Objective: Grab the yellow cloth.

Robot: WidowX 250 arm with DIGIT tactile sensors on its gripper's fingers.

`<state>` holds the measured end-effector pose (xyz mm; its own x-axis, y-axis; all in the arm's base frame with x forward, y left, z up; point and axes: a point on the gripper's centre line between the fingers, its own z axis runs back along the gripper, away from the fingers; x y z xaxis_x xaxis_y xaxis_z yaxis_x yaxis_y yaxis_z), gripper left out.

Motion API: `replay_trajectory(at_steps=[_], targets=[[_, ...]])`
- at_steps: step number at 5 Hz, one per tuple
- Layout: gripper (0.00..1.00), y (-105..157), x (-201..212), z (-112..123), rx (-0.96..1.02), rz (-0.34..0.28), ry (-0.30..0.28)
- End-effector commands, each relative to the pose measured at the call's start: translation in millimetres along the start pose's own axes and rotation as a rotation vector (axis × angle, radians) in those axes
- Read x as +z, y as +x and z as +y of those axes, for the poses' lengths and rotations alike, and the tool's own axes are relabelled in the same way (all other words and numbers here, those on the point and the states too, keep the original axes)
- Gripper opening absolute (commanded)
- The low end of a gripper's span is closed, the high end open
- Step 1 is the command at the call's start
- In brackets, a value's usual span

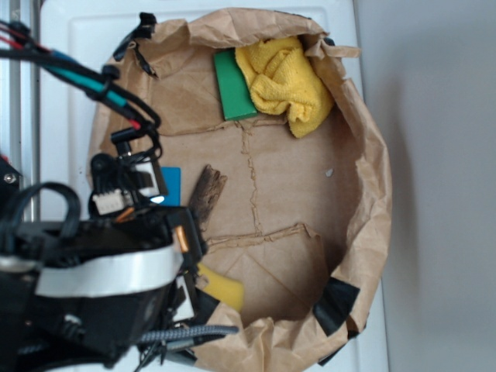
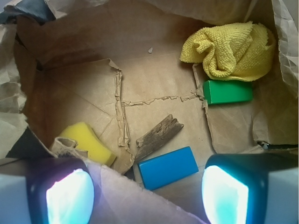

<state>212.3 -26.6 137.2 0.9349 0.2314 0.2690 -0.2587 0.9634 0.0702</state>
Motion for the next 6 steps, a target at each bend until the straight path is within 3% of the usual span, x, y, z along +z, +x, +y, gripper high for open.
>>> replay_trajectory(at_steps=[1,5,6], targets=[[1.0,11,11,-1,0.004,-0.044,-0.021],[1.0,11,11,-1,0.004,-0.044,-0.021],[1.0,32,5,15,0.056,-0.055,-0.101]])
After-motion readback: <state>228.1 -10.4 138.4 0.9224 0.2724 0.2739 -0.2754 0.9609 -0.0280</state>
